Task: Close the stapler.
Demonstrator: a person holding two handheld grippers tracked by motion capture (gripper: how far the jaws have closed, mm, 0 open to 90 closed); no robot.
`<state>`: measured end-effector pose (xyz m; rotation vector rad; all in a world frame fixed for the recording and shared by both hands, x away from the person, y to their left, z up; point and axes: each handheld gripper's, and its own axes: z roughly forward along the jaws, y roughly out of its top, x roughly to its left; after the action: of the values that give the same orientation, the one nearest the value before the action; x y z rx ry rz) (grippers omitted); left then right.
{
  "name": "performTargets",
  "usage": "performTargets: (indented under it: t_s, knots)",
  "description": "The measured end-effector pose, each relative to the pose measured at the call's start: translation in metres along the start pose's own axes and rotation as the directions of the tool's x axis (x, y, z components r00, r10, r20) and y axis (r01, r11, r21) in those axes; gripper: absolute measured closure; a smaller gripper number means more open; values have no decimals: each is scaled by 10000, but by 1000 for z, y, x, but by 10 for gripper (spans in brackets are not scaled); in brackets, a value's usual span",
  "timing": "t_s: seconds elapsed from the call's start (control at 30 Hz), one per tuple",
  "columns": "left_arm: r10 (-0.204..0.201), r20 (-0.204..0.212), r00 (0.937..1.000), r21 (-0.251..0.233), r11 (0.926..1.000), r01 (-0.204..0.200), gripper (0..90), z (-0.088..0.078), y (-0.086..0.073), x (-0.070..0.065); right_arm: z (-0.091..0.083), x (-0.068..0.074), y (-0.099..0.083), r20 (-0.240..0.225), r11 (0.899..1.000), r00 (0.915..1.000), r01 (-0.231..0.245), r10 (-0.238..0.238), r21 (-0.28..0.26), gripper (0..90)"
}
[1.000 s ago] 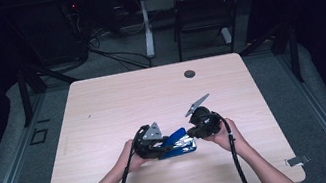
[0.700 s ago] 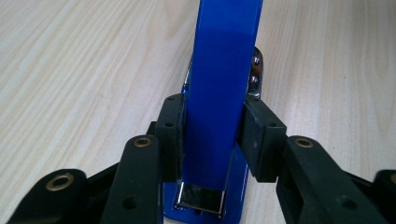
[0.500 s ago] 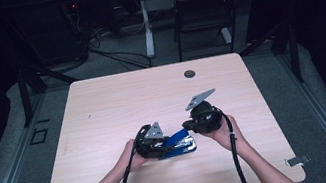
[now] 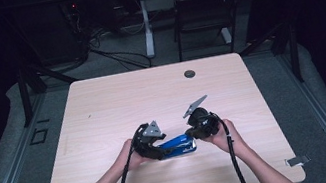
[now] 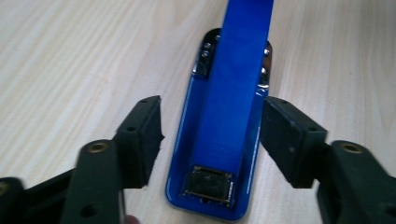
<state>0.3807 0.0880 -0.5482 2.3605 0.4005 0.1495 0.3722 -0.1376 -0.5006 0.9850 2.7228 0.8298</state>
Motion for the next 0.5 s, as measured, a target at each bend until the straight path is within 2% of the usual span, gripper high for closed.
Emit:
performTargets:
  t_s: [0.07, 0.23, 0.27, 0.33, 0.5]
  knots:
    - [-172, 142, 9998, -65, 9998, 173, 322, -4, 0, 4, 2, -2, -1, -17, 10000, 10000, -74, 74, -10, 888]
    - [-555, -175, 9983, -313, 9980, 549, 176, -11, -2, 11, 1, -3, -2, -3, 9998, 9998, -188, 188, 36, 889]
    - [-764, -392, 9963, -488, 9960, 744, 157, -14, -2, 14, 2, -3, -2, -14, 9996, 9996, -266, 266, 7, 890]
    - [-912, -637, 9938, -615, 9943, 874, 140, -17, -3, 17, 2, -3, -2, 16, 9997, 9997, -236, 236, 76, 895]
    - [-1251, -907, 9880, -698, 9904, 1190, 83, -23, -6, 24, 8, -2, -3, 90, 9993, 9998, -180, 177, 342, 900]
